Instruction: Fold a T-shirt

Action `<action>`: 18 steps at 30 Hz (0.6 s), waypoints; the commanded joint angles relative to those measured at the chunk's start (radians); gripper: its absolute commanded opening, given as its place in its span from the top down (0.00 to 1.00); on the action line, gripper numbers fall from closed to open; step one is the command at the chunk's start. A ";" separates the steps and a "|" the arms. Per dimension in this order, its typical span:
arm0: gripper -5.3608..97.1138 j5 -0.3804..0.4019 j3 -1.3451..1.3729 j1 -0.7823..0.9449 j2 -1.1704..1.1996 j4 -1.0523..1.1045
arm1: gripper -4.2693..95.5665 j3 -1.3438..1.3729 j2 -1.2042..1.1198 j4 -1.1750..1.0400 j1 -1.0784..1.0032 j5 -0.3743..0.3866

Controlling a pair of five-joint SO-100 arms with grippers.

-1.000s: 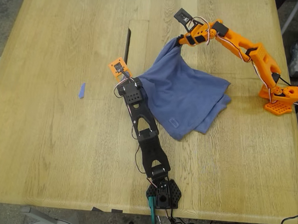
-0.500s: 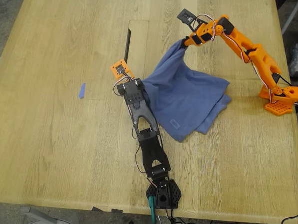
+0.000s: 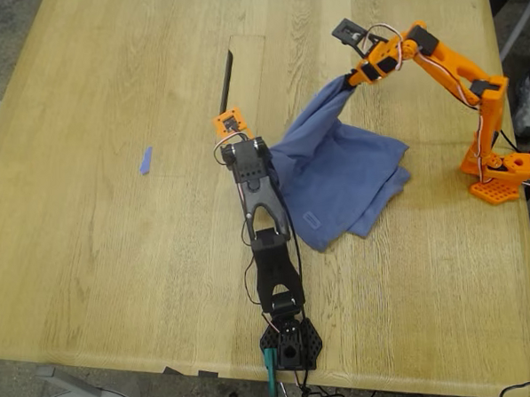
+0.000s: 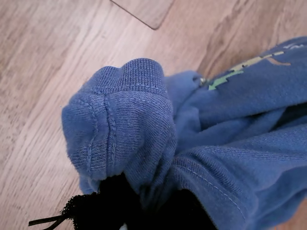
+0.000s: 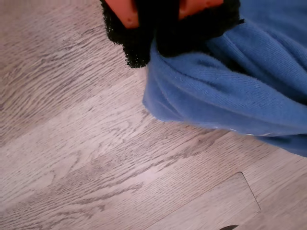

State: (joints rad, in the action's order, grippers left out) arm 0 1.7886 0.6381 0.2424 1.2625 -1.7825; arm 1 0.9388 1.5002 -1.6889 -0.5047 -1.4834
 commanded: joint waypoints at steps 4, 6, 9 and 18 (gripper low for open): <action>0.95 0.005 0.152 -0.031 0.324 -0.058 | 0.96 0.192 0.247 -0.006 -0.018 0.008; 0.95 0.003 0.242 -0.064 0.407 -0.058 | 0.96 0.273 0.310 -0.005 -0.003 0.008; 0.95 0.003 0.342 -0.133 0.514 -0.057 | 0.96 0.387 0.405 -0.005 0.032 0.009; 0.95 0.006 0.609 -0.314 0.773 -0.021 | 0.96 0.626 0.637 -0.002 0.133 0.014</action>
State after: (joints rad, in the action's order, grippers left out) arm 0 1.7886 1.1996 -0.0460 1.8454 -1.7963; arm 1 1.5432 2.0586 -1.6889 -0.3789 -1.4726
